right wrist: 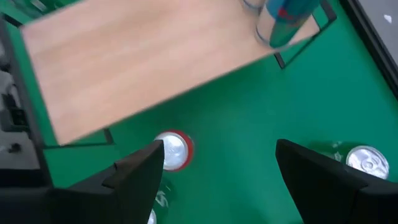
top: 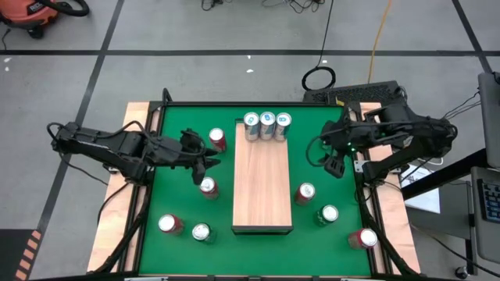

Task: Place canned beverage on shelf
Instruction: Put the orange soda can on the shelf

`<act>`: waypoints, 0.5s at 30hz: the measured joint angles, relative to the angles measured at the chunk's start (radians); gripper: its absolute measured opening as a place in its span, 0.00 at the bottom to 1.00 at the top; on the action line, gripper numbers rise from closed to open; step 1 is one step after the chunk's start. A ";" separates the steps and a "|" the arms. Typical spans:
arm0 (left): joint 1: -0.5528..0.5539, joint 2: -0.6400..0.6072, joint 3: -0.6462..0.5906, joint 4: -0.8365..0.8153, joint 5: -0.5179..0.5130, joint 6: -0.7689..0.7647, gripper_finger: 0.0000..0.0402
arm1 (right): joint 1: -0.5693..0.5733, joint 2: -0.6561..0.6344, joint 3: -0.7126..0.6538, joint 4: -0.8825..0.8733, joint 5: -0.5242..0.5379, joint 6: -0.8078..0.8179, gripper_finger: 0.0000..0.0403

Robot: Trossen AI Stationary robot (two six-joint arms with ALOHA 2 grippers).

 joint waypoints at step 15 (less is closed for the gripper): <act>0.023 0.032 -0.002 0.000 -0.082 -0.059 0.41 | -0.001 -0.199 -0.387 0.205 -0.004 -0.083 0.75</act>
